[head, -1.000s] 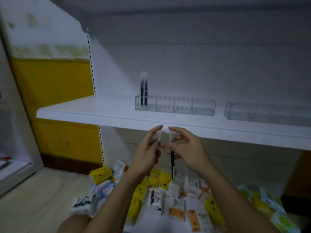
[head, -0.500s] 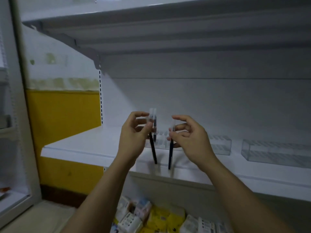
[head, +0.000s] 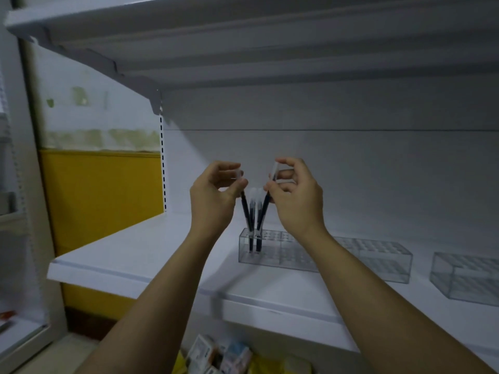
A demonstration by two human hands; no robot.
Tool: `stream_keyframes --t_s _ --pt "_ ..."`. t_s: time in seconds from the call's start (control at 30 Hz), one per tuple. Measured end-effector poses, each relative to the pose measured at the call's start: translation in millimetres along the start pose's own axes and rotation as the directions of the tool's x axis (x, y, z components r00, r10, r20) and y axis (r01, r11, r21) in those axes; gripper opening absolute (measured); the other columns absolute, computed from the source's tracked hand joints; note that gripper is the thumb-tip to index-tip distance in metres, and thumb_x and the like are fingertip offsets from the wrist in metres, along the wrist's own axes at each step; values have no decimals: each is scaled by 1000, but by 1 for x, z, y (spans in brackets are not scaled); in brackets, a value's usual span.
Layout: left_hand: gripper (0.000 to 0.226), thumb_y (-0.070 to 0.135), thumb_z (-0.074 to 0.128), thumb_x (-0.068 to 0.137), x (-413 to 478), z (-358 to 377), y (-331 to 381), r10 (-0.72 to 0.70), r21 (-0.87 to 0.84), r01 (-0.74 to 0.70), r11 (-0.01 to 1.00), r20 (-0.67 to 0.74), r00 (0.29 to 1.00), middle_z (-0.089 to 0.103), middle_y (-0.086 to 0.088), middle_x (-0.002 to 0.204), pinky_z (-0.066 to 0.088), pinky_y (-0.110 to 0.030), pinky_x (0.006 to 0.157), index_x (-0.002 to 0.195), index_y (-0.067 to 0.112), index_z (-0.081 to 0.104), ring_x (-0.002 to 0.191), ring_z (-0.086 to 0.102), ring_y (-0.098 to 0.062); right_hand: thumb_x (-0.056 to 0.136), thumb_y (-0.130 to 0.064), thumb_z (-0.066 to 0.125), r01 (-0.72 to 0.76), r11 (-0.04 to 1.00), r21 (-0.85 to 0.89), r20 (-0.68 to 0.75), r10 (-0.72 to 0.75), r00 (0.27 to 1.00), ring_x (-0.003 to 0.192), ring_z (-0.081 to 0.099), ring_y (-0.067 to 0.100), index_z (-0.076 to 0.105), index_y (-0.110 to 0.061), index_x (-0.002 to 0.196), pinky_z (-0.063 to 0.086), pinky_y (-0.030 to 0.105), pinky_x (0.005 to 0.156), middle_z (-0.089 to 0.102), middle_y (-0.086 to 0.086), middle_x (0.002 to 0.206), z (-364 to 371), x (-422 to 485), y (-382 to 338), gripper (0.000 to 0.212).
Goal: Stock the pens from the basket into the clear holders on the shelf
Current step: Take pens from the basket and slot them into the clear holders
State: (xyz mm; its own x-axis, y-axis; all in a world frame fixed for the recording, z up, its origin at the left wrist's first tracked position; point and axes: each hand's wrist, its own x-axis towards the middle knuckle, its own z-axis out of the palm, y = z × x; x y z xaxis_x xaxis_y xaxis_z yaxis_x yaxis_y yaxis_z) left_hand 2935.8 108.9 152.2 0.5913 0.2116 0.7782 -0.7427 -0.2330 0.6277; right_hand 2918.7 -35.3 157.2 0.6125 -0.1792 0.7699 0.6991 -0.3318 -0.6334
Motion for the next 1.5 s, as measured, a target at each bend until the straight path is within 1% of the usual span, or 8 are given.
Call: stream_keyframes --t_s 0.2,0.43,0.7,0.9,1.07,1.17,1.27,1.5 --pt "21 13 72 83 -5 4 -21 -64 76 54 996 141 988 70 2 90 57 -24 70 100 21 63 82 67 -9 86 -12 71 -17 997 -73 113 25 993 72 62 -3 59 -27 113 51 10 63 60 -14 87 6 -2 21 33" --pt "18 18 67 89 -7 8 -27 -27 144 1 990 177 984 67 7 90 53 -16 71 104 23 59 79 64 -2 95 -17 56 46 925 -377 391 114 913 79 63 9 30 -50 140 57 30 76 59 -9 101 -2 -23 35 62" --pt "19 19 67 88 0 13 -29 -32 344 -69 936 280 960 58 7 103 49 -11 65 101 30 59 69 62 0 95 -13 50 67 900 -431 402 125 907 70 63 13 13 -54 145 57 34 75 65 -4 81 -8 -29 34 75" --pt "21 16 67 88 -15 14 -32 33 236 -94 967 253 967 64 4 93 50 -10 69 102 31 60 84 58 5 95 -12 51 62 888 -456 403 144 904 73 63 13 10 -52 148 57 33 77 65 -3 84 -8 -31 32 78" --pt "57 12 65 89 -31 8 -30 7 344 -103 933 269 963 57 13 110 49 -27 89 131 45 44 103 52 -7 92 -15 62 -39 932 -361 414 197 889 100 61 12 -2 -51 148 51 24 89 57 -2 120 -14 -37 26 92" --pt "75 14 66 88 -52 -3 -23 -41 444 -80 893 257 966 52 7 127 43 -32 98 146 40 26 119 42 -13 91 -19 64 -18 943 -333 417 165 894 124 46 12 6 -49 149 41 28 101 42 -5 140 -26 -56 19 87" --pt "67 21 68 87 -77 -14 -12 -37 524 -107 845 257 966 50 3 133 44 -34 99 144 35 35 122 41 -17 91 -23 64 71 937 -342 371 65 926 125 45 9 28 -44 146 38 26 103 42 -10 139 -43 -75 8 69" --pt "28 31 65 88 -150 -21 18 50 512 -271 815 404 913 54 9 102 38 -19 76 115 25 60 92 46 -7 88 -31 66 150 868 -474 373 43 927 122 47 13 44 -39 138 42 36 105 49 -10 132 -83 -125 -13 55"
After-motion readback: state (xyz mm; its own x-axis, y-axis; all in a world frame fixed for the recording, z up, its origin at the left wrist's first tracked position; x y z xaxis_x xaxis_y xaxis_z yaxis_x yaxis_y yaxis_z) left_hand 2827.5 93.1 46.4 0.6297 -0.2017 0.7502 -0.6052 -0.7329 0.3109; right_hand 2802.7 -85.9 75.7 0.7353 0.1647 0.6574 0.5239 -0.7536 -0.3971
